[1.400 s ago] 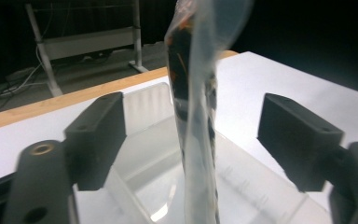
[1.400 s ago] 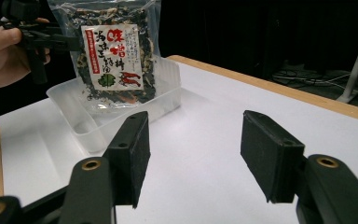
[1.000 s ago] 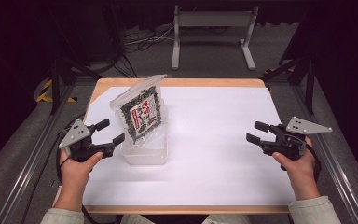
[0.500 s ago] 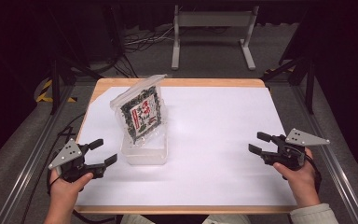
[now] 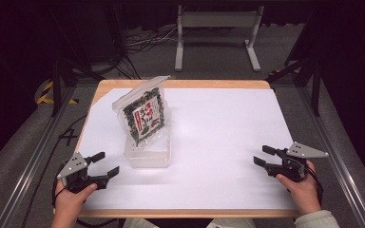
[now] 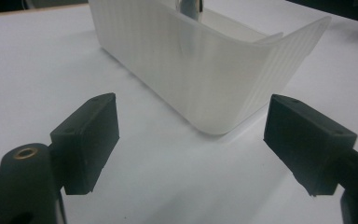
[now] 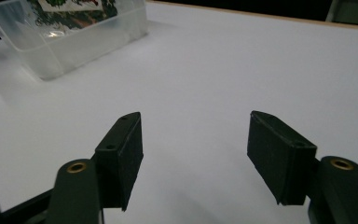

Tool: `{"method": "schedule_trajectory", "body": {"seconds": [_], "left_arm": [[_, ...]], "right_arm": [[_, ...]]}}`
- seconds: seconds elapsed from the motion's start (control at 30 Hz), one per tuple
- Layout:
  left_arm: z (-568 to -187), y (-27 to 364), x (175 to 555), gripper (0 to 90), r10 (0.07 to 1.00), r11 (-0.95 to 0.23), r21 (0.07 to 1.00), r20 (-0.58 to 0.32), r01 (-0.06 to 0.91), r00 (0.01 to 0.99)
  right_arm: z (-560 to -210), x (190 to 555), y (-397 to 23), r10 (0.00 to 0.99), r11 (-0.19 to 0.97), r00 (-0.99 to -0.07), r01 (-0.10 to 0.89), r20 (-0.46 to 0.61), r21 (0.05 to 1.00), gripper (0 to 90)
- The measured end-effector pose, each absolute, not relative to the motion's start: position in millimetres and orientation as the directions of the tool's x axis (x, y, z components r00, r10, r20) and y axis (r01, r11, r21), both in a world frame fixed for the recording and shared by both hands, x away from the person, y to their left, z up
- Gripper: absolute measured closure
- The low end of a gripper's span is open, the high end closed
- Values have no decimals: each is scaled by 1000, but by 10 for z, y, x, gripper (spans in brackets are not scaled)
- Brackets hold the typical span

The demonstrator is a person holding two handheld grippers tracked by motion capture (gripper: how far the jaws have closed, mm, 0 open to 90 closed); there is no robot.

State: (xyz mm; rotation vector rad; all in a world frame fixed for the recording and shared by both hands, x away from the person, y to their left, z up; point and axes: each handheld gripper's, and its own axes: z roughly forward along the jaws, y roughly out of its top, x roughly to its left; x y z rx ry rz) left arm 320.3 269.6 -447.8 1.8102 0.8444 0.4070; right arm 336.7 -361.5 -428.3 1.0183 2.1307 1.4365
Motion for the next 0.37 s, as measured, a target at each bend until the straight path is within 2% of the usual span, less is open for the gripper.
{"method": "schedule_trajectory", "body": {"seconds": [0.37], "left_arm": [[-4516, 2665, 3207, 199, 711, -190, 913, -126, 362, 691]], "right_arm": [[-4359, 3360, -3619, 744, 210, -660, 380, 106, 901, 364]]}}
